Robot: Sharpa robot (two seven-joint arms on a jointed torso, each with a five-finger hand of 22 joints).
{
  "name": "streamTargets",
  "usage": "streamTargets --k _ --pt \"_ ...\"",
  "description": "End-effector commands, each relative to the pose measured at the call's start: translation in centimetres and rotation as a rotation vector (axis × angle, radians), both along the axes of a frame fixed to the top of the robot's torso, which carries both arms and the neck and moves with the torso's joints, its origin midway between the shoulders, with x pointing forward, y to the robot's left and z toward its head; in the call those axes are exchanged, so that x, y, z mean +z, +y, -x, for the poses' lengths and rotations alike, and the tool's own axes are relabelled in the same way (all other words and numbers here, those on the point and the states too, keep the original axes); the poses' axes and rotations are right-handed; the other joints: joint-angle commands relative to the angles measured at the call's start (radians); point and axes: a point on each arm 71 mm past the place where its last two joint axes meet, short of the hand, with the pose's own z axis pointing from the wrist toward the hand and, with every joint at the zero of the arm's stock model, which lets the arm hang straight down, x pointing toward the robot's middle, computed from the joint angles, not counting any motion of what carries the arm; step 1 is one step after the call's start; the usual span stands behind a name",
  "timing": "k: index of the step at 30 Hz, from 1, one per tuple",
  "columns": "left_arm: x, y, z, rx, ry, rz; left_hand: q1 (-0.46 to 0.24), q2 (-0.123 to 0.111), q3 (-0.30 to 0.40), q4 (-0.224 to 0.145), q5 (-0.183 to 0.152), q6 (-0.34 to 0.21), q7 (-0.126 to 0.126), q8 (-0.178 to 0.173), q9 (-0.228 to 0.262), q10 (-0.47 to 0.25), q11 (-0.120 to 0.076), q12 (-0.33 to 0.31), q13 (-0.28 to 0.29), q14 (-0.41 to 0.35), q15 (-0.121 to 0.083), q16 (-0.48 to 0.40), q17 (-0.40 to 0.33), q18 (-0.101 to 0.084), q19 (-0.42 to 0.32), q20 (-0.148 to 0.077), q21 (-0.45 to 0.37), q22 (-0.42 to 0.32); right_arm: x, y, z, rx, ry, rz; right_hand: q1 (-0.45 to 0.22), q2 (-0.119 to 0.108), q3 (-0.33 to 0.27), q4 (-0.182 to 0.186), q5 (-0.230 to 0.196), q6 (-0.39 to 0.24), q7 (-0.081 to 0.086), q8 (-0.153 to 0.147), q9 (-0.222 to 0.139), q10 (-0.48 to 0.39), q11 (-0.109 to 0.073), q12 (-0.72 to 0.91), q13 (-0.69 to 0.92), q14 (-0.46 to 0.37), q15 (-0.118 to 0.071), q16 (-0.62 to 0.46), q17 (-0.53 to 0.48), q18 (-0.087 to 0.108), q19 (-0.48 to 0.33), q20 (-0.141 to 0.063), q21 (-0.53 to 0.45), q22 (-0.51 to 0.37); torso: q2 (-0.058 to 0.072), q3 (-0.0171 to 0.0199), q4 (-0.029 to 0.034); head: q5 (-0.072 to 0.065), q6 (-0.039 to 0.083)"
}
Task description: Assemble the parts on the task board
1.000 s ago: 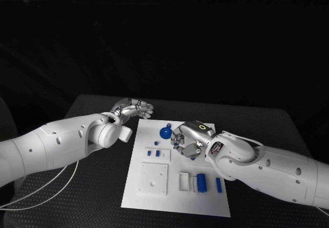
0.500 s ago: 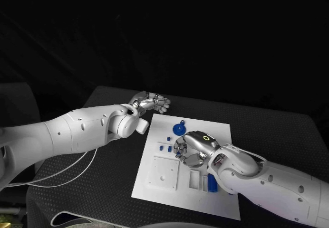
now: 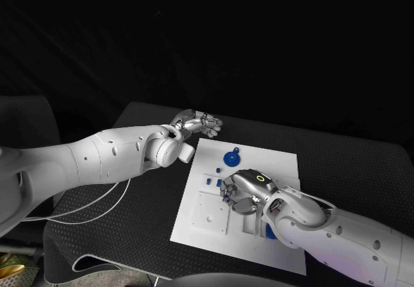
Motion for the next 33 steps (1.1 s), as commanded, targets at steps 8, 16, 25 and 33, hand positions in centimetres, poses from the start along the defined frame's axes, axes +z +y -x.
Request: streamTargets --k 8,16,25,33 --pt "0.3 -0.3 -0.1 -0.005 -0.012 0.012 0.005 -0.006 0.001 -0.007 0.002 -0.005 -0.001 -0.003 0.0 -0.003 0.0 -0.003 -0.002 0.0 0.009 -0.005 0.002 0.006 -0.006 0.004 -0.007 0.002 -0.9 0.4 0.7 0.036 0.006 0.017 0.0 0.011 -0.003 -0.008 0.005 0.002 0.002 -0.008 0.002 -0.002 0.001 -0.007 0.003 0.006 0.002 -0.007 0.002 0.014 -0.006 0.001 0.004 0.023 -0.001 -0.0006 0.0002 0.011 -0.014" --pt "0.3 -0.3 -0.1 -0.005 -0.012 0.012 0.005 -0.007 0.001 -0.006 0.002 -0.005 -0.001 -0.003 0.0 -0.003 0.0 -0.003 -0.002 0.0 0.009 -0.006 0.003 0.006 -0.006 0.005 -0.007 0.002 -1.4 0.6 1.1 0.046 0.016 0.026 -0.002 0.014 -0.005 -0.011 0.006 0.002 0.002 -0.009 0.004 -0.002 0.002 -0.007 0.005 0.006 0.003 -0.009 0.003 0.014 -0.007 0.001 0.005 0.023 -0.001 -0.0014 -0.0007 0.014 -0.02" --pt "0.3 -0.3 -0.1 -0.005 -0.012 0.012 0.005 -0.006 0.001 -0.006 0.002 -0.006 0.0 -0.003 -0.001 -0.003 0.0 -0.003 -0.002 0.0 0.01 -0.007 0.004 0.006 -0.006 0.005 -0.007 0.002 -1.7 0.6 1.2 0.049 0.023 0.033 -0.003 0.015 -0.005 -0.013 0.006 0.002 0.002 -0.01 0.004 -0.002 0.002 -0.008 0.006 0.006 0.003 -0.011 0.004 0.014 -0.007 0.001 0.005 0.023 -0.001 -0.0007 -0.0007 0.014 -0.022" --pt "0.3 -0.3 -0.1 -0.005 -0.011 0.012 0.005 -0.007 0.001 -0.005 0.002 -0.007 0.0 -0.003 -0.001 -0.004 0.0 -0.003 -0.002 0.0 0.01 -0.008 0.005 0.006 -0.006 0.005 -0.008 0.002 -2.0 0.6 1.1 0.048 0.025 0.039 -0.004 0.016 -0.006 -0.014 0.007 0.002 0.003 -0.011 0.005 -0.002 0.002 -0.008 0.007 0.007 0.003 -0.012 0.005 0.014 -0.007 0.002 0.006 0.022 -0.001 0.0002 -0.0013 0.016 -0.025"
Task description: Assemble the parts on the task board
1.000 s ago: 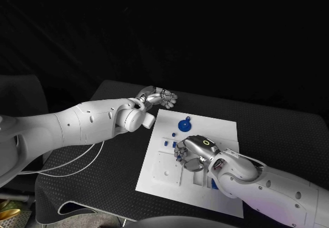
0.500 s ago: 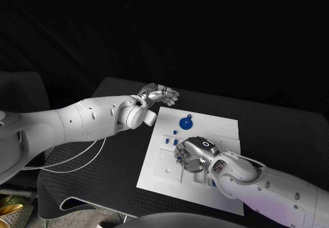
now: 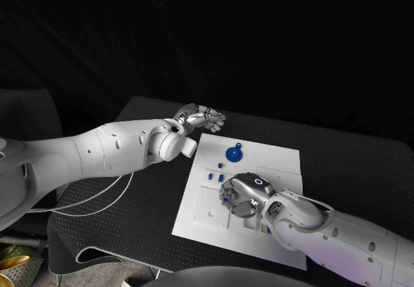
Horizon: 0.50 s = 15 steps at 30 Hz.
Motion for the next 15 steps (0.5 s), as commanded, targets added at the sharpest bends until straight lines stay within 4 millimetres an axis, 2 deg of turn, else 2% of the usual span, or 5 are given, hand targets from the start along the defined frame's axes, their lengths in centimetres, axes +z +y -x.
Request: streamTargets --k 1,7,15 --pt "0.2 -0.15 -0.02 -0.005 -0.01 0.011 0.005 -0.007 0.001 -0.005 0.002 -0.007 0.0 -0.003 -0.001 -0.004 0.0 -0.003 -0.002 0.0 0.01 -0.004 0.002 0.006 -0.002 0.001 -0.004 0.001 -0.2 0.18 0.12 0.019 -0.001 0.011 -0.002 0.01 0.002 -0.006 0.007 0.002 0.002 -0.006 0.001 0.001 -0.002 -0.004 0.001 0.007 0.003 -0.004 0.001 0.014 -0.007 0.002 0.006 0.023 0.0 0.0003 -0.0009 0.001 -0.001" --pt "0.18 -0.19 -0.02 -0.007 -0.008 0.011 0.004 -0.007 0.001 -0.005 0.002 -0.007 0.0 -0.003 -0.001 -0.004 0.0 -0.003 -0.002 0.0 0.01 -0.005 0.002 0.006 -0.002 0.002 -0.004 0.002 -0.44 -0.09 -0.14 0.011 -0.008 0.024 -0.003 0.01 0.002 -0.007 0.007 0.002 0.002 -0.006 0.002 0.001 -0.002 -0.004 0.002 0.007 0.003 -0.005 0.002 0.014 -0.008 0.002 0.006 0.023 0.0 0.0005 0.0008 0.0 -0.001" --pt "0.18 -0.19 0.01 -0.007 -0.007 0.011 0.004 -0.007 0.001 -0.005 0.002 -0.008 0.0 -0.003 -0.001 -0.004 0.0 -0.003 -0.002 0.0 0.01 -0.006 0.004 0.005 -0.003 0.002 -0.004 0.002 -0.61 -0.2 -0.21 0.013 -0.007 0.039 -0.003 0.011 0.002 -0.009 0.007 0.003 0.002 -0.007 0.002 0.001 -0.002 -0.004 0.003 0.007 0.003 -0.005 0.002 0.014 -0.008 0.002 0.006 0.023 0.0 0.0 -0.0006 0.002 -0.001"
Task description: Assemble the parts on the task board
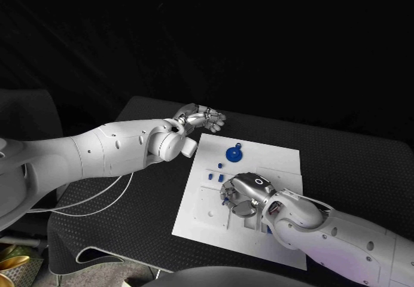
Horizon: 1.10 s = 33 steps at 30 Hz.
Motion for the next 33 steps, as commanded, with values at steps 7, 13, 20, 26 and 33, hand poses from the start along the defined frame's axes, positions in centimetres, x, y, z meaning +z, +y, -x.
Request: streamTargets --k 7,13,20,26,33 --pt "0.2 -0.3 0.0 -0.013 -0.005 0.012 0.004 -0.007 0.001 -0.004 0.002 -0.008 0.0 -0.003 -0.001 -0.005 0.0 -0.003 -0.001 0.0 0.01 -0.007 0.002 0.006 -0.003 0.002 -0.005 0.001 -0.6 0.2 0.3 0.032 0.009 0.049 -0.004 0.011 -0.002 -0.007 0.007 0.004 0.001 -0.007 0.002 0.003 -0.004 -0.004 0.002 0.008 0.003 -0.006 0.002 0.014 -0.008 0.002 0.006 0.023 0.0 -0.0006 0.0 0.001 -0.002" --pt "0.2 -0.4 0.1 -0.014 -0.005 0.013 0.004 -0.007 0.001 -0.004 0.002 -0.008 0.001 -0.003 -0.001 -0.005 0.001 -0.003 -0.001 0.0 0.01 -0.008 0.003 0.005 -0.003 0.002 -0.005 0.001 -0.7 0.6 0.7 0.051 0.018 0.052 -0.006 0.013 -0.003 -0.009 0.007 0.004 0.001 -0.008 0.002 0.002 -0.003 -0.005 0.003 0.008 0.003 -0.008 0.003 0.014 -0.009 0.002 0.007 0.023 0.0 -0.0011 0.0006 0.0 -0.005" --pt "0.2 -0.4 0.1 -0.014 -0.004 0.013 0.004 -0.007 0.001 -0.004 0.002 -0.008 0.001 -0.003 -0.001 -0.005 0.001 -0.004 -0.001 0.0 0.01 -0.009 0.004 0.005 -0.003 0.002 -0.005 0.001 -0.7 1.0 1.0 0.066 0.02 0.061 -0.007 0.015 -0.005 -0.011 0.008 0.005 0.001 -0.009 0.003 0.002 -0.003 -0.006 0.005 0.008 0.003 -0.009 0.004 0.014 -0.01 0.002 0.007 0.023 -0.001 -0.0015 0.0013 0.0 -0.007" --pt "0.2 -0.5 0.1 -0.015 -0.004 0.013 0.004 -0.007 0.001 -0.005 0.002 -0.009 0.001 -0.003 -0.001 -0.005 0.001 -0.004 -0.002 -0.001 0.011 -0.009 0.004 0.006 -0.003 0.002 -0.005 0.001 -0.7 1.2 1.2 0.072 0.011 0.082 -0.009 0.016 -0.007 -0.014 0.009 0.005 0.001 -0.009 0.004 0.002 -0.003 -0.006 0.006 0.008 0.003 -0.011 0.005 0.014 -0.01 0.002 0.007 0.023 -0.001 -0.002 0.0005 0.0 -0.006" --pt "0.2 -0.4 0.1 -0.016 -0.002 0.013 0.004 -0.008 0.001 -0.005 0.002 -0.009 0.001 -0.002 -0.001 -0.005 0.001 -0.004 -0.002 -0.001 0.011 -0.01 0.005 0.006 -0.003 0.002 -0.005 0.001 -0.8 1.6 1.4 0.079 0.0 0.117 -0.01 0.016 -0.009 -0.017 0.01 0.006 0.001 -0.01 0.005 0.002 -0.003 -0.007 0.007 0.008 0.002 -0.012 0.006 0.014 -0.011 0.002 0.008 0.023 0.0 -0.001 0.0 0.001 -0.006"
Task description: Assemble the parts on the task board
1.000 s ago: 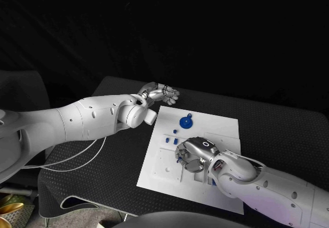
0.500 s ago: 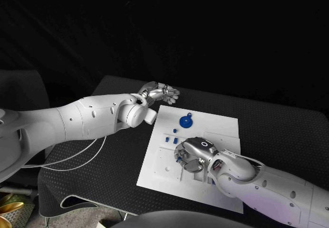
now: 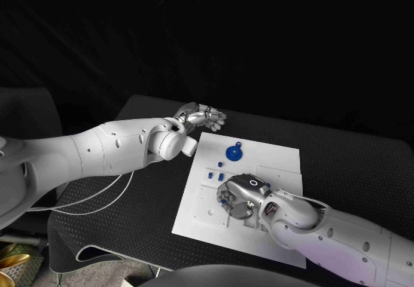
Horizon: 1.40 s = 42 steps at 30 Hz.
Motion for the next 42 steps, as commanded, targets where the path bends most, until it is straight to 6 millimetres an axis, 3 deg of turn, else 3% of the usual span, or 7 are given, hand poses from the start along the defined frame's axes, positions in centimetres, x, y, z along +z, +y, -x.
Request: streamTargets --k 1,14,20,30,36,42 --pt "0.2 -0.2 0.0 -0.011 -0.004 0.011 0.004 -0.008 0.001 -0.005 0.002 -0.009 0.001 -0.002 -0.001 -0.005 0.001 -0.004 -0.001 0.002 0.008 -0.006 0.001 0.006 -0.003 0.002 -0.005 0.002 -0.7 0.4 0.6 0.028 0.007 0.068 -0.002 0.009 0.001 -0.007 0.006 0.006 0.001 -0.004 0.002 0.002 -0.007 -0.005 0.001 0.005 -0.001 -0.004 0.001 0.014 -0.008 -0.001 -0.001 0.018 0.0 0.0008 -0.0002 0.001 0.0" --pt "0.2 -0.2 0.0 -0.012 -0.002 0.011 0.004 -0.009 0.001 -0.005 0.002 -0.01 0.001 -0.002 -0.001 -0.006 0.001 -0.004 -0.001 0.002 0.008 -0.008 0.003 0.005 -0.004 0.002 -0.006 0.002 -0.7 0.2 0.2 -0.012 -0.007 0.065 -0.013 0.001 0.008 0.004 0.004 -0.003 0.006 -0.016 0.003 -0.01 -0.001 -0.014 0.004 -0.001 0.005 -0.017 0.003 0.014 -0.014 0.001 -0.001 0.017 0.001 0.0014 -0.0017 -0.002 0.003" --pt "0.2 -0.1 0.0 -0.012 0.001 0.01 0.004 -0.01 0.001 -0.004 0.001 -0.011 0.001 -0.003 -0.001 -0.007 0.002 -0.004 -0.002 0.001 0.009 -0.01 0.004 0.005 -0.004 0.003 -0.006 0.002 -0.5 0.2 0.1 -0.022 -0.014 0.041 -0.061 -0.029 -0.065 -0.015 0.069 -0.052 0.027 -0.052 -0.003 -0.054 0.02 -0.043 0.004 -0.04 0.025 -0.052 0.003 0.004 -0.062 0.007 -0.003 0.022 0.001 0.0016 -0.0019 -0.005 0.004" --pt "0.2 0.0 0.1 -0.01 0.002 0.009 0.004 -0.011 0.001 -0.005 0.001 -0.012 0.002 -0.003 -0.002 -0.008 0.002 -0.005 -0.002 0.0 0.009 -0.013 0.006 0.005 -0.004 0.003 -0.007 0.002 -0.4 -0.4 -0.1 -0.06 -0.028 0.054 -0.075 -0.069 -0.135 -0.026 0.096 -0.098 0.05 -0.089 -0.021 -0.124 0.049 -0.074 0.004 -0.107 0.056 -0.09 0.011 -0.019 -0.147 0.015 -0.004 0.022 0.0 0.0013 0.0 -0.01 0.006" --pt "0.2 0.2 0.1 -0.007 0.003 0.008 0.005 -0.01 0.001 -0.005 0.002 -0.013 0.002 -0.003 -0.002 -0.008 0.002 -0.005 -0.002 0.0 0.009 -0.013 0.007 0.006 -0.004 0.003 -0.007 0.002 0.0 -0.9 -0.1 -0.069 -0.04 0.033 -0.095 -0.076 -0.192 -0.04 0.15 -0.115 0.058 -0.1 -0.027 -0.142 0.055 -0.074 0.01 -0.122 0.062 -0.097 0.02 -0.025 -0.17 0.016 0.003 0.021 0.0 0.0018 -0.0006 -0.011 0.008" --pt "0.2 0.5 0.0 0.0 0.001 0.005 0.005 -0.01 0.001 -0.005 0.002 -0.013 0.002 -0.003 -0.002 -0.009 0.002 -0.005 -0.002 0.0 0.009 -0.014 0.008 0.006 -0.004 0.003 -0.007 0.002 1.7 -1.6 -0.2 -0.073 -0.062 -0.027 -0.094 -0.078 -0.199 -0.043 0.159 -0.119 0.06 -0.102 -0.028 -0.143 0.055 -0.072 0.012 -0.122 0.062 -0.098 0.022 -0.025 -0.171 0.015 0.005 0.021 0.0 0.0023 -0.0016 -0.016 0.014"
